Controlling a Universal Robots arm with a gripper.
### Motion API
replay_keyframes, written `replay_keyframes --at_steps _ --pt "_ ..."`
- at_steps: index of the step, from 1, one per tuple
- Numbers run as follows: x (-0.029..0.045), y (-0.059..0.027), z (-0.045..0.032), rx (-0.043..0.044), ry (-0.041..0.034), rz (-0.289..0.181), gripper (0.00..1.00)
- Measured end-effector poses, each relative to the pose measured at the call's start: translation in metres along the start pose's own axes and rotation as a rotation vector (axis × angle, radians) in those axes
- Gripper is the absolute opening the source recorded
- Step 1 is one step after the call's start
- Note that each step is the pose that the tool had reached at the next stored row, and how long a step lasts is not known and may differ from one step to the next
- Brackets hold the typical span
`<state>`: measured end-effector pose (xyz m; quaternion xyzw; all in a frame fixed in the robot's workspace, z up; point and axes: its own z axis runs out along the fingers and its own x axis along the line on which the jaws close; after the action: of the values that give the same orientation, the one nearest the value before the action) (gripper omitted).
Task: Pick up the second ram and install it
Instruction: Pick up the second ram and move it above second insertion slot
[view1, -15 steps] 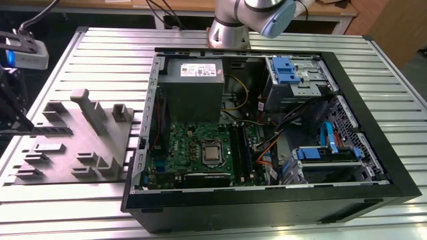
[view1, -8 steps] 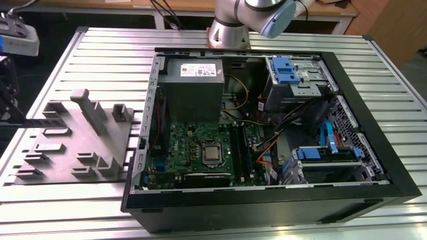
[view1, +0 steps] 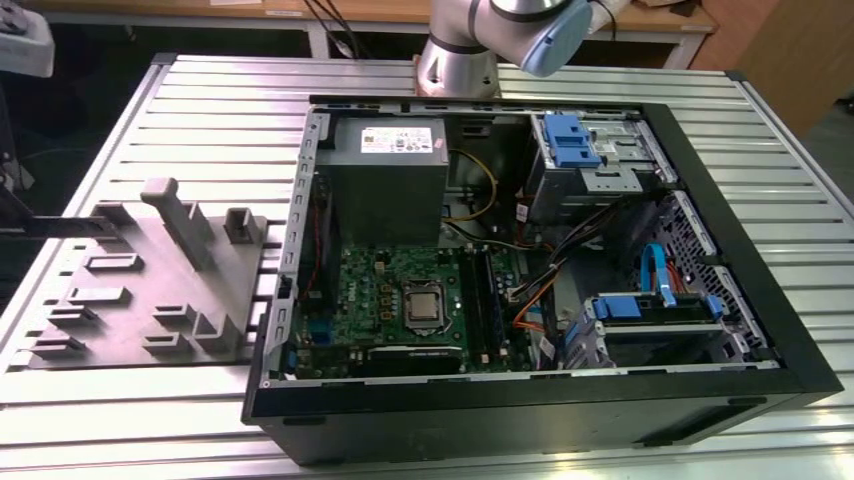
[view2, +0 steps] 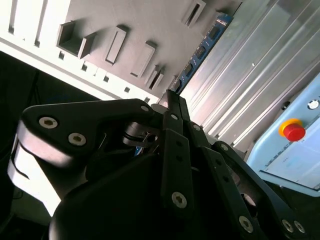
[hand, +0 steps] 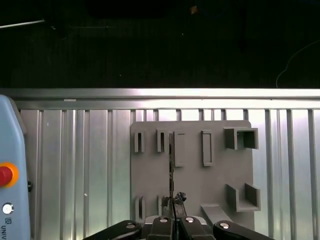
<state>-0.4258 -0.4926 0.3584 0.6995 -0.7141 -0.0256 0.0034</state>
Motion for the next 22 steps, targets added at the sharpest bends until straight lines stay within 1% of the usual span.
replay_keyframes --at_steps 16,17,22 --pt "-0.0035 0.0022 -0.0534 0.0 0.0016 0.0 0.11" --pt "-0.0037 0.0023 -0.0551 0.0 0.0021 0.0 0.11" --pt "-0.0038 0.0023 -0.0554 0.0001 0.0027 0.0 0.11"
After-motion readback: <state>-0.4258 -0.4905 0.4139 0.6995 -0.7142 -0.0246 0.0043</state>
